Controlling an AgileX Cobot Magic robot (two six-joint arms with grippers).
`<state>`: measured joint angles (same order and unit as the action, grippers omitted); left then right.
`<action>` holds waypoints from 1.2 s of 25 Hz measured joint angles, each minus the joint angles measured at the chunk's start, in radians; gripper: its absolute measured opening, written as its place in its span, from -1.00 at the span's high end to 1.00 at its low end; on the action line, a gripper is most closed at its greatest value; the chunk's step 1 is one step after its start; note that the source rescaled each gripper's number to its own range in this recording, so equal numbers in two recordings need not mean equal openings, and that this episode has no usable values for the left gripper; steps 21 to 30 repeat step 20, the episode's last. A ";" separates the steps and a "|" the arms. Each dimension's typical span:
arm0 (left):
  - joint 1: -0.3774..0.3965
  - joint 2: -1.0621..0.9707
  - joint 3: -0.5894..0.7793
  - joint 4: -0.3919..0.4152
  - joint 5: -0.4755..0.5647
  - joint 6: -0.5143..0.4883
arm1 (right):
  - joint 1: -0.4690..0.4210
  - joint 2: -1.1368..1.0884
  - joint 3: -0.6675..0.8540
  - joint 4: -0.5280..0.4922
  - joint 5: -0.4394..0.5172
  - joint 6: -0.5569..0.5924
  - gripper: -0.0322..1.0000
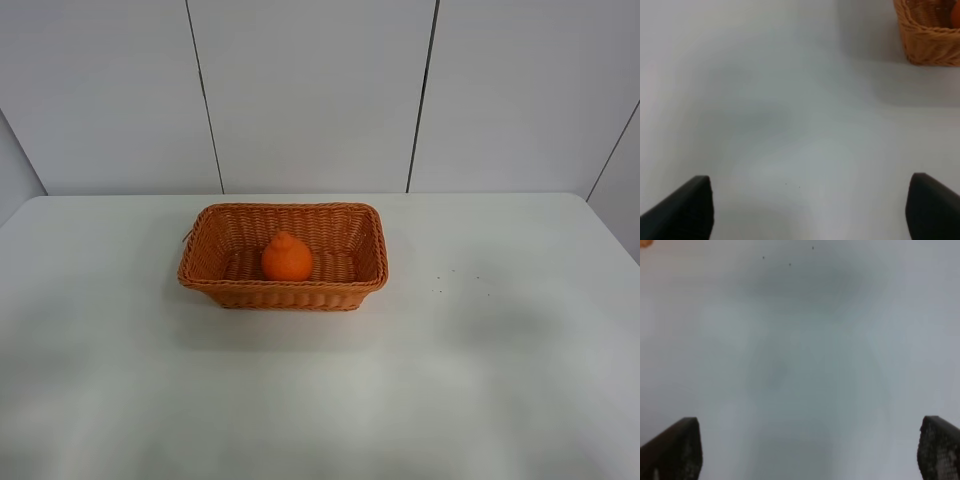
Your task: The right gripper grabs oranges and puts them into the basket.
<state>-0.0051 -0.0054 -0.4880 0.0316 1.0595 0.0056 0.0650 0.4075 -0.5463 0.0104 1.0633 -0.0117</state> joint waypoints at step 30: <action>0.000 0.000 0.000 0.000 0.000 0.000 | 0.000 -0.413 0.050 -0.002 -0.031 0.019 -0.89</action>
